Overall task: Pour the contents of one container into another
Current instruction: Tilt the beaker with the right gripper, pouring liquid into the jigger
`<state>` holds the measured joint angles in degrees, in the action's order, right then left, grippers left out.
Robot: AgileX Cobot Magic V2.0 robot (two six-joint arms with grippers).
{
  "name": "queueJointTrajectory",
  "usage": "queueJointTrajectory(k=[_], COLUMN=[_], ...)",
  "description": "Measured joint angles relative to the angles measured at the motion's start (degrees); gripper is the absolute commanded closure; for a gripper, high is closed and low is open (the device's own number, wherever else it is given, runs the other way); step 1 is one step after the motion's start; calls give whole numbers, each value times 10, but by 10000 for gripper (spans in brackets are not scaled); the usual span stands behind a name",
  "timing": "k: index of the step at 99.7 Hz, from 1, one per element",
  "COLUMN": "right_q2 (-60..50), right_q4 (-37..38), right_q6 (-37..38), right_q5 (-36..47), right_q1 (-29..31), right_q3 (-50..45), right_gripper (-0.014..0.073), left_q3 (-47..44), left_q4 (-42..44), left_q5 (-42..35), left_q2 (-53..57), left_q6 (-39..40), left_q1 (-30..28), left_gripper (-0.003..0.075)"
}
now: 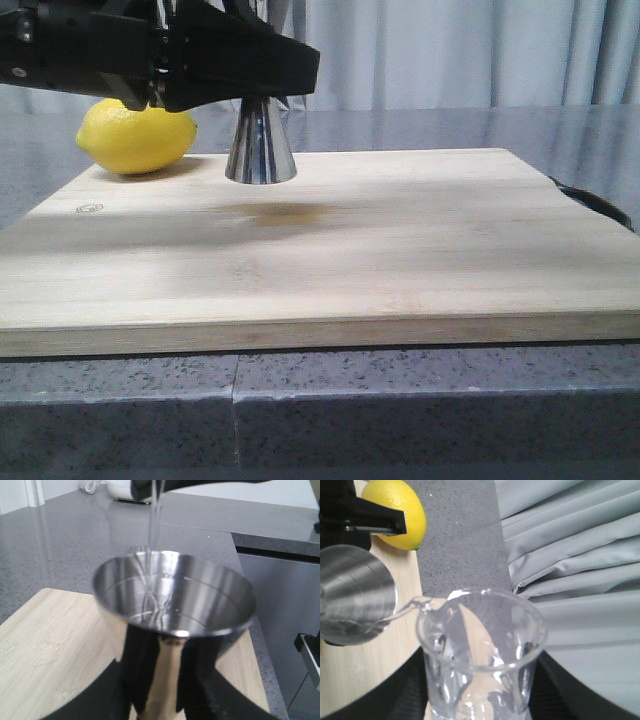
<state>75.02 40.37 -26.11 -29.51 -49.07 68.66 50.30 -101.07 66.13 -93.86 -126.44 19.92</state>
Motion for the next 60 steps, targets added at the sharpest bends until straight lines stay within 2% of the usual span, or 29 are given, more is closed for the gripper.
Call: queueJointTrajectory(k=[60], right_q2=[0], right_q4=[55], right_q6=[-1], right_q5=[27], right_q1=[0], right_q3=[0], right_gripper=[334], left_q3=[0], left_q4=[0], left_q5=[0], left_q2=[0], left_q6=[0], left_q1=[0], left_gripper=[533])
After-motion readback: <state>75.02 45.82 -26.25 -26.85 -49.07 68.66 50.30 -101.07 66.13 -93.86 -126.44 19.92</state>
